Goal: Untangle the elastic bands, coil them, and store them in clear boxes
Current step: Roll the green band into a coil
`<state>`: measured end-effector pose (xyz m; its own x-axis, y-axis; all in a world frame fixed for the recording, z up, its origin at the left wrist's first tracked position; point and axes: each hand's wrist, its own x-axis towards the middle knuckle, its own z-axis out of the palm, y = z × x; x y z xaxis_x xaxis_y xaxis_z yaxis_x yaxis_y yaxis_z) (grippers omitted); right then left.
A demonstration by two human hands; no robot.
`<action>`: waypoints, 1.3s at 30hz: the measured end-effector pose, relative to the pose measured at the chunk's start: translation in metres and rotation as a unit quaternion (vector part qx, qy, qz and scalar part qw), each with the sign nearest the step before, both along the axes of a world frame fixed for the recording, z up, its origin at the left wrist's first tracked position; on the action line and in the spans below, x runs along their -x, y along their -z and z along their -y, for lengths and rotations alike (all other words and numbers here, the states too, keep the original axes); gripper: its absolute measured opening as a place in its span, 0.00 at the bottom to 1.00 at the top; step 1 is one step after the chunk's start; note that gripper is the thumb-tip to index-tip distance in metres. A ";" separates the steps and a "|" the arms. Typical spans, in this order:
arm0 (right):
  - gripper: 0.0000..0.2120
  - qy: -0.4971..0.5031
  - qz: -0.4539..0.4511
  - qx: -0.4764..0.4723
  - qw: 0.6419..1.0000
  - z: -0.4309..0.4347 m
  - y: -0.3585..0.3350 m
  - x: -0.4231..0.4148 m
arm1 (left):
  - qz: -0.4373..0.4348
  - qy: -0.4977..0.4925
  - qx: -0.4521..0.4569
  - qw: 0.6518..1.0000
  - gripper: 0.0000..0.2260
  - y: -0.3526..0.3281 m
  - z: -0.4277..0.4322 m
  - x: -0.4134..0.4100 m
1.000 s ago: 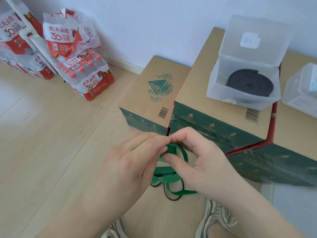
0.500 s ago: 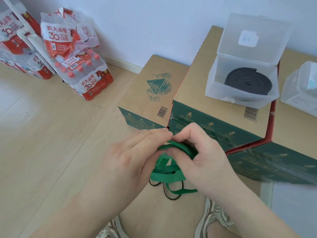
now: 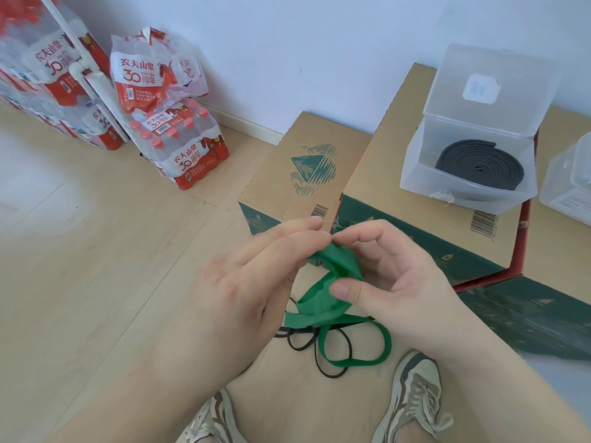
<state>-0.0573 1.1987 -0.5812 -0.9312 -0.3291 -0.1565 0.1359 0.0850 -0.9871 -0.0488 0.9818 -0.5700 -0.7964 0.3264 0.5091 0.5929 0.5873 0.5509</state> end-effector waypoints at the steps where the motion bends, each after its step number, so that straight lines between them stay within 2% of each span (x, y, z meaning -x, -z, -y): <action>1: 0.21 0.000 0.011 0.026 1.000 0.002 -0.001 0.001 | -0.005 -0.005 -0.005 1.000 0.15 -0.002 0.001 -0.002; 5: 0.26 -0.009 0.008 0.062 0.998 0.009 0.001 -0.002 | -0.024 -0.029 -0.020 0.999 0.13 -0.005 0.007 -0.005; 10: 0.14 0.082 -0.048 0.018 0.995 0.020 0.001 -0.006 | 0.004 -0.059 -0.019 0.998 0.10 0.005 0.011 -0.005; 15: 0.12 0.143 -0.056 -0.007 0.988 0.021 0.001 -0.001 | 0.033 -0.064 -0.002 0.997 0.15 0.009 0.011 -0.001; 17: 0.10 0.138 -0.044 -0.021 0.989 0.021 0.002 0.001 | 0.034 -0.080 -0.002 0.996 0.15 0.009 0.009 -0.001; 22: 0.11 0.051 -0.002 -0.042 0.998 0.023 0.001 0.000 | 0.037 -0.097 -0.008 0.995 0.08 0.012 0.005 0.003; 26: 0.13 0.066 -0.008 -0.039 0.997 0.021 -0.001 -0.003 | 0.048 -0.093 -0.001 0.994 0.06 0.013 0.000 0.000; 29: 0.15 0.063 -0.024 -0.034 0.997 0.021 -0.002 -0.006 | 0.049 -0.099 -0.011 0.994 0.06 0.012 -0.003 0.000; 33: 0.08 0.107 -0.042 -0.044 0.992 0.021 0.003 -0.009 | 0.056 -0.103 -0.002 0.993 0.06 0.016 -0.006 -0.001; 39: 0.05 0.160 -0.057 -0.060 0.984 0.021 0.008 -0.007 | 0.081 -0.062 -0.006 0.995 0.14 0.018 -0.011 0.002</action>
<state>-0.0500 1.1776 -0.5896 -0.9979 -0.0025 -0.0649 0.0635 0.1720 -0.9830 -0.0513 0.9930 -0.5876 -0.9016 0.2153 0.3751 0.4201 0.6424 0.6410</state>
